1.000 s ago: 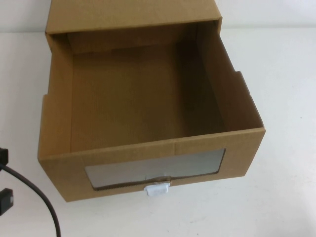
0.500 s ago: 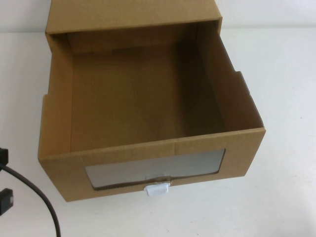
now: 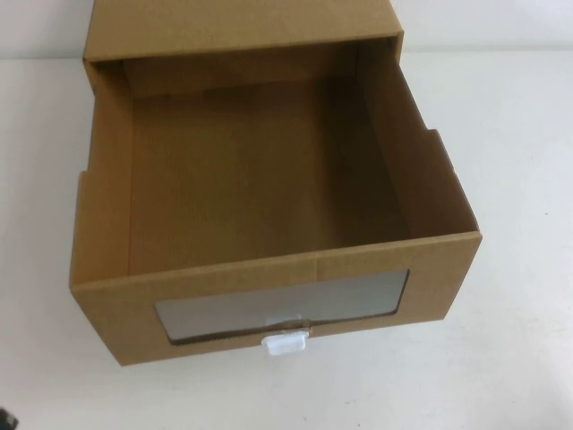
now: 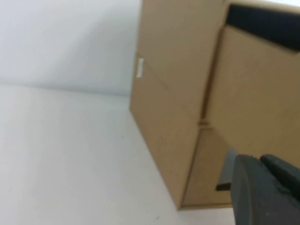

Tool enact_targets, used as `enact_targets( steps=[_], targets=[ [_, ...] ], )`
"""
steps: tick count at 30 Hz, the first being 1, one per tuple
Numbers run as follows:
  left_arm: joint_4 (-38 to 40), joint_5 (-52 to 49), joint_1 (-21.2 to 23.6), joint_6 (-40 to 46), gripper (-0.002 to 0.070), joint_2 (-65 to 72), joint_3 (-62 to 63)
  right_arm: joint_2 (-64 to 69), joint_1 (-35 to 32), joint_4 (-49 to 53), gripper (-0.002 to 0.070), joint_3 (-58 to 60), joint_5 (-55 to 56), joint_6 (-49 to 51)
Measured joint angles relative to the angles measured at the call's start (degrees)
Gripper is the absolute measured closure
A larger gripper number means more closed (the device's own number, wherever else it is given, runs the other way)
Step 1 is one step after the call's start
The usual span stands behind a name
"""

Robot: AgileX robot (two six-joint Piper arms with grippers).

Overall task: Open the shoe box
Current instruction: 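Pull the top drawer of the cardboard box fully open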

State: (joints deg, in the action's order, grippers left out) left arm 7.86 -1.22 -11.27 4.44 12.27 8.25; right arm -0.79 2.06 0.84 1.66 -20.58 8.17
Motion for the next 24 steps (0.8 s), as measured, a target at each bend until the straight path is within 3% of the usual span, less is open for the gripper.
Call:
enact_targets(
  steps=[4,13,24],
  targets=[
    [0.0,4.15,2.34,-3.96,0.068,-5.77,-9.05,0.0,0.0,0.0,0.0694,0.0,0.0,0.0],
    [-7.2,-7.15,3.54,-4.44,0.068,-12.18,-9.67,0.0,0.0,0.0,0.0694,0.0,0.0,0.0],
    [-7.86,-18.15,8.96,-0.78,0.068,-12.77,-9.67,0.0,0.0,0.0,0.0694,0.0,0.0,0.0]
  ],
)
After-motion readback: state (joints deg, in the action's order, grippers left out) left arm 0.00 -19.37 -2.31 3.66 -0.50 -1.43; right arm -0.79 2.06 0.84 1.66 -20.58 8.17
